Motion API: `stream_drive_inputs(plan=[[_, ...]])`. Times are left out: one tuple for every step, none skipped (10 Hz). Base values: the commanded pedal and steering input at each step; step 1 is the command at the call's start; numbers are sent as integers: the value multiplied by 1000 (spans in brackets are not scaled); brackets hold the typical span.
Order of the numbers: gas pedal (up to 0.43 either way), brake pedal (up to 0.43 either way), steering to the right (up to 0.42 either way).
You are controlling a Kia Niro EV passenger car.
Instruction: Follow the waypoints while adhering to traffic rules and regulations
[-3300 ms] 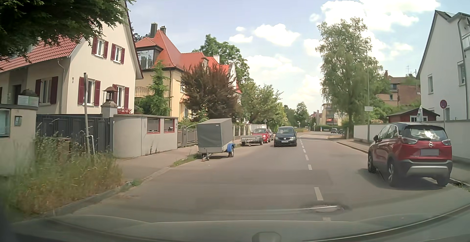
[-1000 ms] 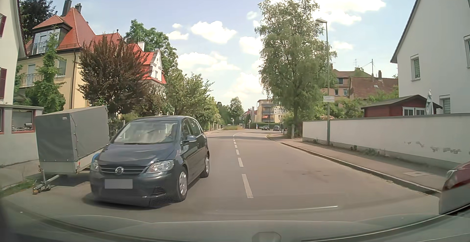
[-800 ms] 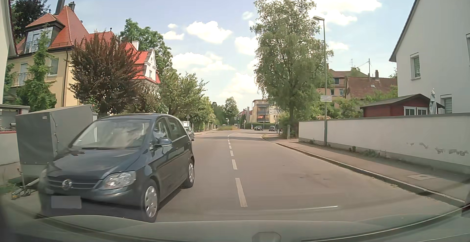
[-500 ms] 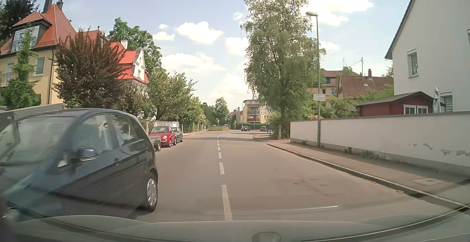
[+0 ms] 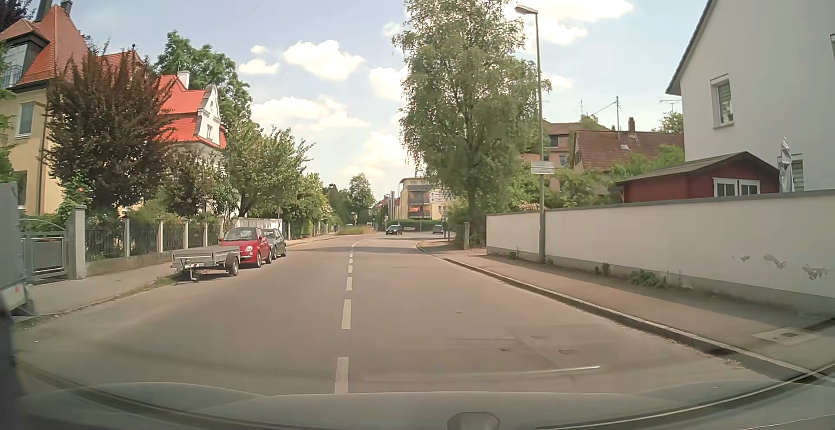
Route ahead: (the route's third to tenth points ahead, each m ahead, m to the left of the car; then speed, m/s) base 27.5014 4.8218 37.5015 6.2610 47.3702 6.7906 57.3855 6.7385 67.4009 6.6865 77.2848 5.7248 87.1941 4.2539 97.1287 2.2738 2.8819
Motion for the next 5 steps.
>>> stream_drive_inputs(plan=[[0, 0, 171], [0, 0, 167], [0, 0, 156], [79, 0, 135], [157, 0, 115]])
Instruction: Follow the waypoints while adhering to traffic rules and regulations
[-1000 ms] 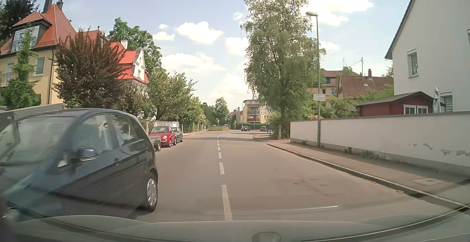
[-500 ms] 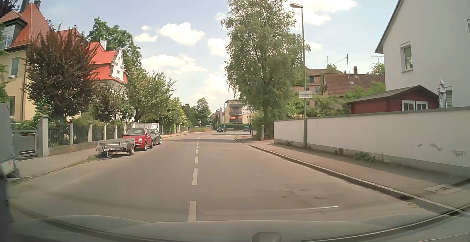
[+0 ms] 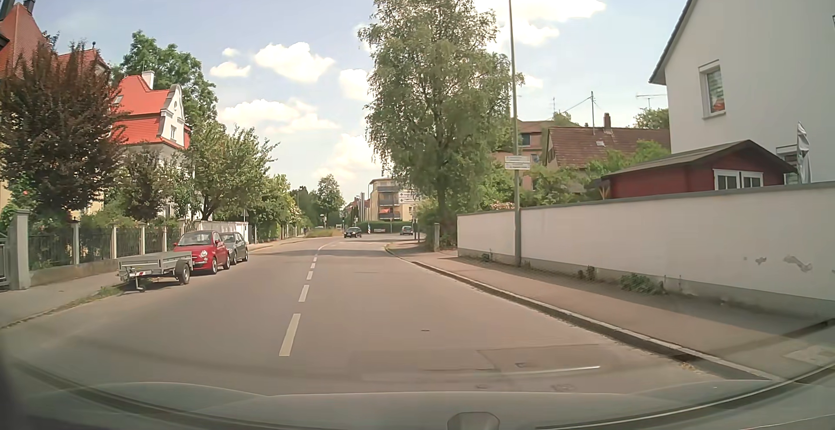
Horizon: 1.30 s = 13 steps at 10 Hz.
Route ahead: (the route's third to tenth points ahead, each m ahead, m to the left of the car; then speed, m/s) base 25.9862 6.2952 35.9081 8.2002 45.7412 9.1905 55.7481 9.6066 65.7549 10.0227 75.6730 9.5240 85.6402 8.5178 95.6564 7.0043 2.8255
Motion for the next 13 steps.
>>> stream_drive_inputs(plan=[[197, 0, 94], [197, 0, 72], [197, 0, 37], [197, 0, -3], [197, 0, -47], [197, 0, -83], [220, 0, -120], [240, 0, -140], [240, 0, -141], [280, 0, -132], [280, 0, -119], [280, 0, -105], [280, 0, -101]])
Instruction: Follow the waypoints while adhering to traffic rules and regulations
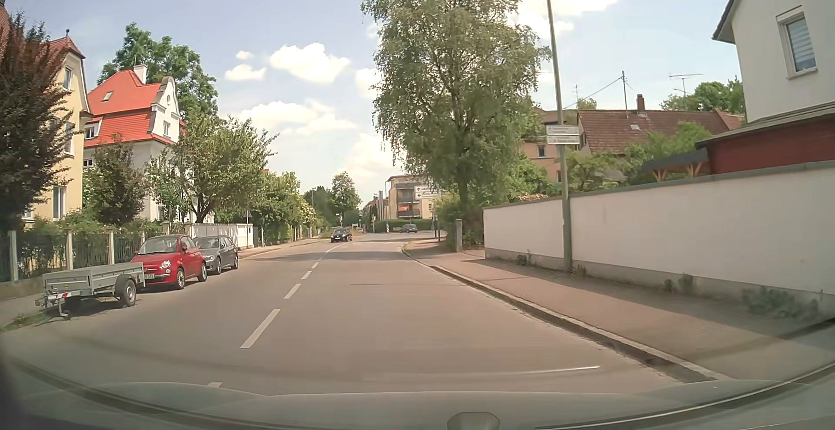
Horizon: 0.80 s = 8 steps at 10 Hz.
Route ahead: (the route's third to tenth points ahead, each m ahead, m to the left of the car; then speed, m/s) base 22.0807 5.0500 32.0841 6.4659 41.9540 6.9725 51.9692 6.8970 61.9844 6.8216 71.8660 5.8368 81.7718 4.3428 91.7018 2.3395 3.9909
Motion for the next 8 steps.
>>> stream_drive_inputs(plan=[[287, 0, -100], [287, 0, -101], [299, 0, -101], [299, 0, -101], [299, 0, -97], [299, 0, -94], [299, 0, -91], [299, 0, -87]])
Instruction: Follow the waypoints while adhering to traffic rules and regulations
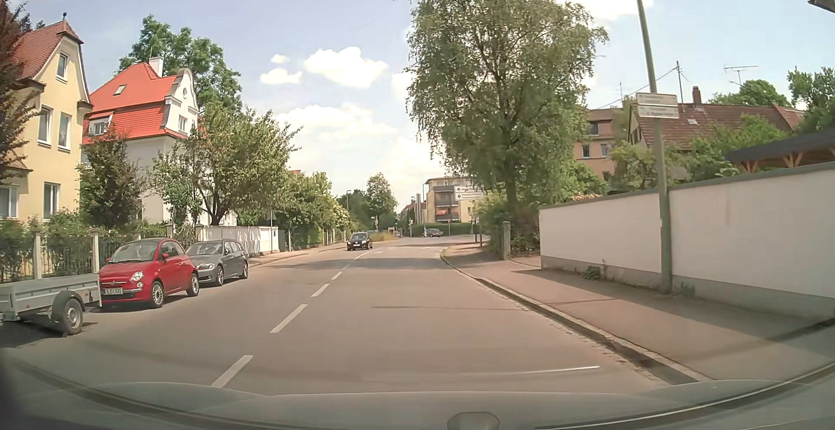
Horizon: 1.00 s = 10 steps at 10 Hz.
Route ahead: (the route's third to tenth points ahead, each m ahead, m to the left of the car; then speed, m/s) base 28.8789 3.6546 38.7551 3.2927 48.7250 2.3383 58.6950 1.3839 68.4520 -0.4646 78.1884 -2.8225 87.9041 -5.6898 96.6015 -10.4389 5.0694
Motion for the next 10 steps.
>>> stream_drive_inputs(plan=[[299, 0, -79], [287, 0, -75], [287, 0, -72], [280, 0, -66], [280, 0, -57], [268, 0, -50], [260, 0, -47], [260, 0, -43], [260, 0, -36], [240, 0, -30]])
